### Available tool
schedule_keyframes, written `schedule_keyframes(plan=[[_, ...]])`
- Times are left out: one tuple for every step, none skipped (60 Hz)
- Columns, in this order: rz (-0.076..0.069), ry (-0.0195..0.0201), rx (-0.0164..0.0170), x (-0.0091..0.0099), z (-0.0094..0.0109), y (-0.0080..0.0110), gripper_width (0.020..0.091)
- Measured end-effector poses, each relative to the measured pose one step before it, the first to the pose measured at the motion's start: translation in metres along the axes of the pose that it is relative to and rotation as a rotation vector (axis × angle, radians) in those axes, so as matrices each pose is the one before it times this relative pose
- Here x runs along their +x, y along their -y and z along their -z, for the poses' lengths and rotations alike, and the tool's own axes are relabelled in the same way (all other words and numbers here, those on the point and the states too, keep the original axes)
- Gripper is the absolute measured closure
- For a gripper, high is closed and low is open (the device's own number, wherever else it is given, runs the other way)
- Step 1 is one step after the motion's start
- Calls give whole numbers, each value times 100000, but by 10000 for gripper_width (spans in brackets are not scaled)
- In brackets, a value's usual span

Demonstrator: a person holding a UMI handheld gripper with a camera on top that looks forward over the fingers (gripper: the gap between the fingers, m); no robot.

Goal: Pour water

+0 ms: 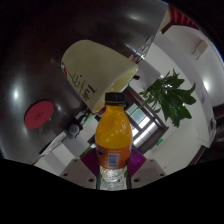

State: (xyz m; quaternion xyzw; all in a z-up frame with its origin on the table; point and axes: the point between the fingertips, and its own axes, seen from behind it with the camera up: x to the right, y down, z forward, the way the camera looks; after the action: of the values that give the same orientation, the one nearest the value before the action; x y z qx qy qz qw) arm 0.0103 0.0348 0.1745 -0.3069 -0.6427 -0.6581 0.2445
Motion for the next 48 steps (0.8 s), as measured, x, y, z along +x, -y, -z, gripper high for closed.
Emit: schedule_keyframes(plan=[[-192,-36,220,16,21,31,764],[-376,-283,38,72,7,-17,757],[-291,-310,-25,35,0,-20,760],[-263,-126,322,8,-51,-28,765],[-261,-73,-103,-19,38,-64,761],[-546,-80,-105,-18,29,-85,758],[-1082,-200,109,30,66,-75,757],[-1710,-273,247,80,82,-77,762],[-2377,-274,273,16,62,-148,762],[-2977,-13,-112,67,93,-188,759],[-3529,-135,-547,-46,124,-258,754],[-4077,902,403,160,48,-249,764],[-4737,906,-189,-22,122,-204,764],[-5390,1132,6,-35,122,-159,762],[-5990,996,255,-12,167,-180,761],[-6254,938,393,19,139,-143,761],[-6142,911,226,43,177,-156,762],[-6213,1166,79,16,144,-199,763],[-6482,579,-228,-209,210,-115,760],[-6909,877,503,-276,319,-85,763],[-6791,2356,852,360,288,49,762],[-7594,1935,941,269,140,-274,762],[-7440,1228,68,133,164,-109,763],[-7227,1284,-20,98,54,-101,763],[-6835,1312,32,117,129,-54,761],[-6675,1174,269,150,134,9,760],[-6558,1072,597,237,65,78,762],[-6604,640,725,246,118,109,763],[-6334,660,684,241,12,89,763],[-6210,-1391,-71,-421,372,490,757],[-5677,2229,1400,789,-388,-550,759],[-5930,985,265,251,-31,-68,759],[-5755,1065,205,146,-36,-43,759],[-5574,1314,289,69,-54,-32,760],[-5472,1519,324,30,-75,-50,758],[-5363,1557,268,-18,-137,-93,759],[-5219,117,-800,-1027,278,24,760],[-4654,2044,-182,396,-349,-347,759],[-4746,1191,418,127,-545,-416,759],[-4581,1236,-213,90,-190,-276,758],[-4173,1208,42,80,-211,-261,759],[-3988,1331,446,37,-207,-191,758],[-3882,1206,642,17,-159,-156,759],[-3603,960,61,7,273,-51,760],[-3291,1092,598,33,-102,-224,760],[-2646,1092,623,-18,-126,-213,757],[-2342,348,853,-764,-8,-168,759],[-2261,1355,933,405,-302,-311,759]])
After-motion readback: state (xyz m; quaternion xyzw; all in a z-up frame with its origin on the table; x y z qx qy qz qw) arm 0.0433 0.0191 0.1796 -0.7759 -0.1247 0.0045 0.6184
